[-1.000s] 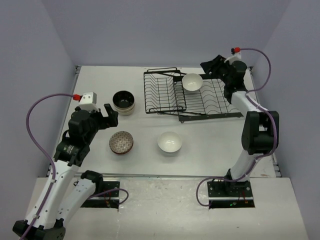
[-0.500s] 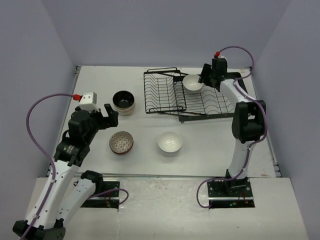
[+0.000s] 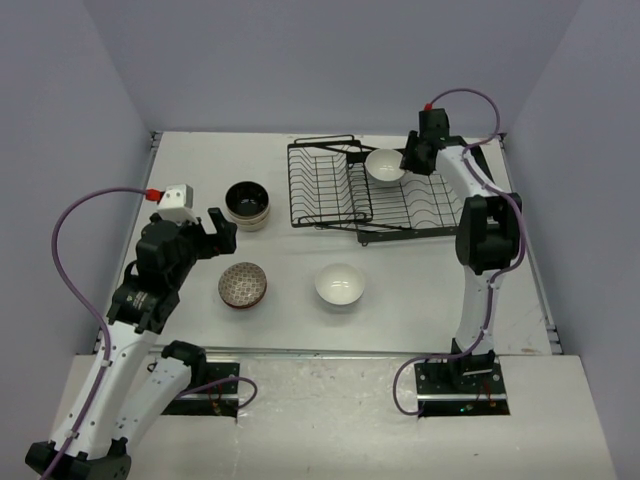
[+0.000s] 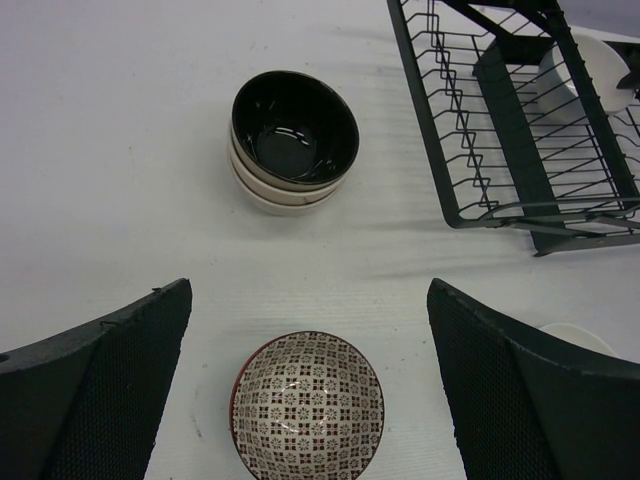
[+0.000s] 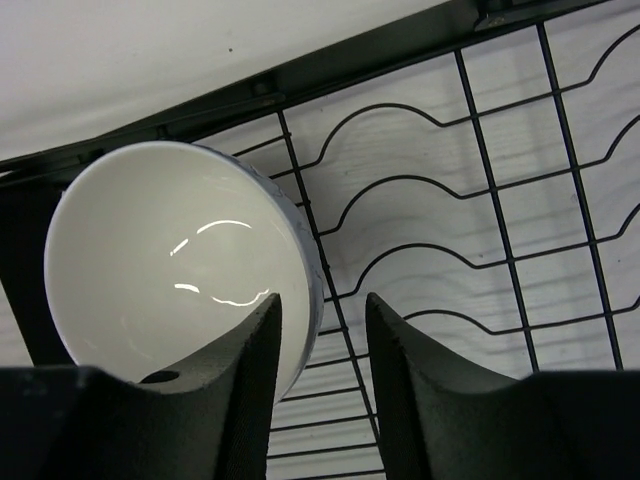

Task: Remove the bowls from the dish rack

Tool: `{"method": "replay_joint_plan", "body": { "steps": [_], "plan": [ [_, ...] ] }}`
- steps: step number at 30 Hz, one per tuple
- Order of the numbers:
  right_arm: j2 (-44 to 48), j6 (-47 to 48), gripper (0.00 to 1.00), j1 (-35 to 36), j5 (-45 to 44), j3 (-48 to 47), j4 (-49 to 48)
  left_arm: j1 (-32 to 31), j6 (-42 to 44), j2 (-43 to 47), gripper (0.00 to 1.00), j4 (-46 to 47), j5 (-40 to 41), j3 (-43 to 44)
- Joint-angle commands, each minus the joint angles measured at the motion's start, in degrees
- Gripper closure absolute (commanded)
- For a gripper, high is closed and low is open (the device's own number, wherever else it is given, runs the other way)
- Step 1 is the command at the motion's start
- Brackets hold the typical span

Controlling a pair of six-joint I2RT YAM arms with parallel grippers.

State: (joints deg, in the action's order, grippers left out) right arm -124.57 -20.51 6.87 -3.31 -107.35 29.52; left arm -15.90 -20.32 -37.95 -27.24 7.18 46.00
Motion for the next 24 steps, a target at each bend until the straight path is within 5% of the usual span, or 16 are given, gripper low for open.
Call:
{"method": "replay_joint_plan", "body": {
  "steps": [1, 3, 7, 8, 15, 24],
  "plan": [
    [-0.84, 0.04, 0.6, -0.37, 0.24, -2.77, 3.26, -0.27, 1.16, 0.51, 0.0, 2.81, -0.68, -0.65],
    [-1.89, -0.05, 0.61, -0.54, 1.2, -4.0, 4.75, -0.27, 1.16, 0.69, 0.0, 2.72, -0.76, -0.65],
    [-1.9, -0.23, 0.95, -0.9, 1.99, -3.83, 5.2, -0.27, 1.16, 0.95, 0.0, 2.72, -0.85, -0.73],
    [-1.9, -0.84, 0.97, -1.16, 2.86, -3.74, 5.2, -0.27, 1.16, 0.87, 0.0, 2.81, -0.85, -0.65],
    [0.46, -4.09, 1.0, -2.13, 6.04, 1.15, 2.57, -0.27, 1.16, 1.31, 0.0, 2.72, -0.85, -0.73],
    [14.79, -6.21, 1.0, -2.21, 4.19, 10.67, -5.0, -0.27, 1.16, 1.22, 0.0, 2.72, -0.85, -0.82]
  ]
}}
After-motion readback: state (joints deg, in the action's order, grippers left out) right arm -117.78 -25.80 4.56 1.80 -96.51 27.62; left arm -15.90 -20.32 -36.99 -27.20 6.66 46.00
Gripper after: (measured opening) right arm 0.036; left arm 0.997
